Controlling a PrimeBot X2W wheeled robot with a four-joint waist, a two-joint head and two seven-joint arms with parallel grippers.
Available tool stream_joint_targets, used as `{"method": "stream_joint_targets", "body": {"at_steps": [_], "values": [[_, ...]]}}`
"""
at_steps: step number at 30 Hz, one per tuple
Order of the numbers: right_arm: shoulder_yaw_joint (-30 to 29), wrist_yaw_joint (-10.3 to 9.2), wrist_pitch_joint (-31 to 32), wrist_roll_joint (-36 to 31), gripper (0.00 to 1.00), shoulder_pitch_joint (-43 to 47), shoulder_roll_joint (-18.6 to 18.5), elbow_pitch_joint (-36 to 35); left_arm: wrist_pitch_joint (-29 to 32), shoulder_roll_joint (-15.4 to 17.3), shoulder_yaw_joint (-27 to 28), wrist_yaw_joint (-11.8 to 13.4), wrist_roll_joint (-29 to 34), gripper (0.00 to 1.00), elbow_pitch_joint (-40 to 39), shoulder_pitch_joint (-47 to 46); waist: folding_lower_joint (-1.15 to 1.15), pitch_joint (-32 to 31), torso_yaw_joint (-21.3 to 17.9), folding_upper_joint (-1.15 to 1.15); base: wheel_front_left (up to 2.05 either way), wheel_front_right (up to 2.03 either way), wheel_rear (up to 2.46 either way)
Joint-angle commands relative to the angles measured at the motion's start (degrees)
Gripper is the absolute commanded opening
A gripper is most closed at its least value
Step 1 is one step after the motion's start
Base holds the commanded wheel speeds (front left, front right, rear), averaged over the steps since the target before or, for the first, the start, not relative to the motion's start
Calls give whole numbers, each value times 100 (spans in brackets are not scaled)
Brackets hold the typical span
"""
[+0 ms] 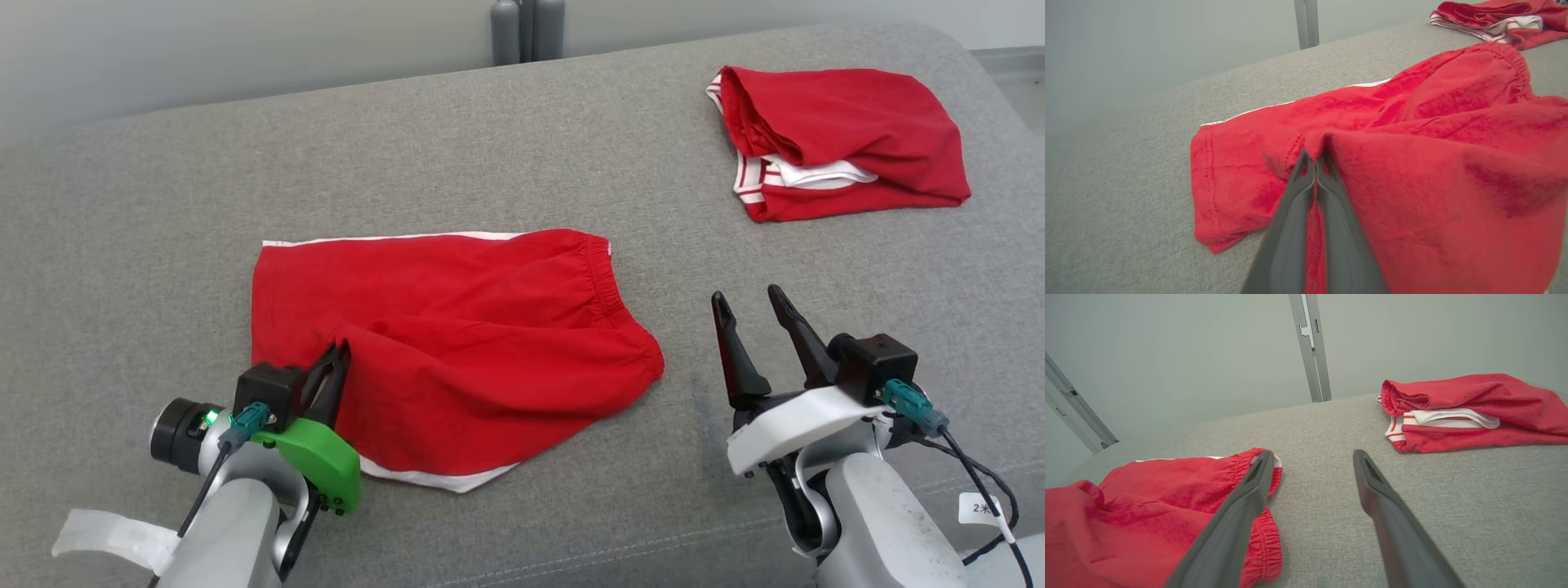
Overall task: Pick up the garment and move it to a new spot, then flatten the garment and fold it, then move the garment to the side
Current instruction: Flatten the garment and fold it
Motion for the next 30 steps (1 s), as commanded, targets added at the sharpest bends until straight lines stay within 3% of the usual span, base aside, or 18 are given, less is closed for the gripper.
{"method": "stream_joint_targets", "body": {"at_steps": [1, 6, 7, 8, 9, 16, 30], "values": [[8, -2, -28, -25, 100, -74, -9, 18, -91, -30, 2, -19, -72, 0, 212, -231, 0, 134, -151, 0, 0, 0, 0], [0, -2, -28, -51, 100, -118, -6, 2, -192, -72, -5, -31, -134, 0, 796, -569, 0, 238, -209, 0, 0, 0, 0], [-10, -2, -28, -62, 100, -111, -6, -1, -205, -96, 8, -27, -141, 9, 875, -622, 0, 247, -202, 0, 0, 0, 0], [-21, -2, -28, -70, 100, -103, -6, -3, -212, -108, 21, -26, -122, 32, 922, -657, 0, 253, -188, 0, 0, 0, 0], [-40, -2, -28, -79, 100, -93, -6, -5, -217, -120, 66, 6, -98, 100, 892, -692, 0, 253, -166, 0, 0, 0, 0], [-113, -2, -28, -74, 100, -35, -12, 14, -213, -165, 337, 134, 45, 100, 438, -351, 0, 145, 68, 0, 0, 0, 0], [-84, -2, -27, 25, 100, 161, -132, 376, -212, -476, 1367, 514, 336, 100, -1505, 1115, 0, -187, 677, 0, 0, 0, 0]]}}
